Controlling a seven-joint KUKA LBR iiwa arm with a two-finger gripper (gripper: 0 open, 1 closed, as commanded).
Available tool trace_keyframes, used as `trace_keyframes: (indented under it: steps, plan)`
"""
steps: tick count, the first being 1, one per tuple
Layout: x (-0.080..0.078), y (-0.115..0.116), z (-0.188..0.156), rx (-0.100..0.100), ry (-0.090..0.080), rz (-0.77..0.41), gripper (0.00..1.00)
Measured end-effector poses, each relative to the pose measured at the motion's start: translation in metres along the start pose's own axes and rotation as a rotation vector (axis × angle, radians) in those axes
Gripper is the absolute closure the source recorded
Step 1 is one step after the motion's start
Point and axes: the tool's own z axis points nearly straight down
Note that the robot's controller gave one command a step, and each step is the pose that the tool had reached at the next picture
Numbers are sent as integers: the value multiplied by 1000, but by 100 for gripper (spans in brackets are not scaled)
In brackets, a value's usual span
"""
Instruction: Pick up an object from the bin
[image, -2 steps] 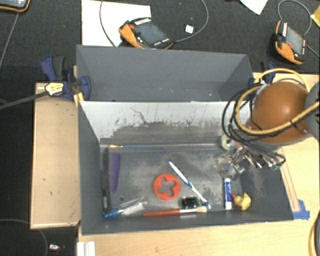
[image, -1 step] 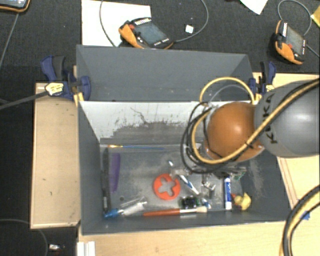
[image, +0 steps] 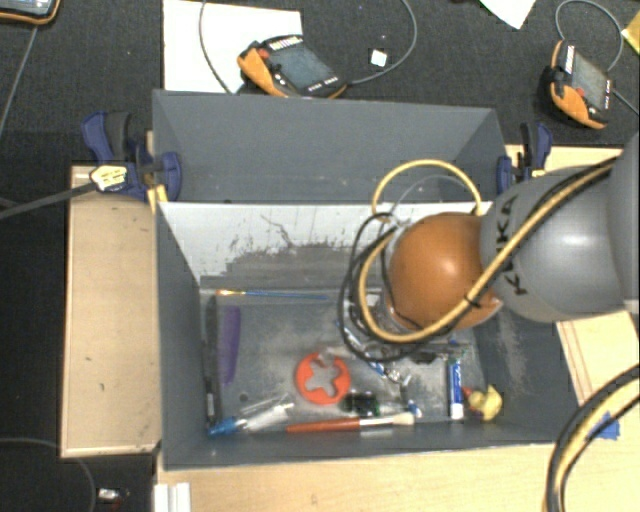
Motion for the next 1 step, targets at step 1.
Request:
trace_keyframes:
  steps: [1]
  plan:
    - [-20,10,0,4,-6,31,100]
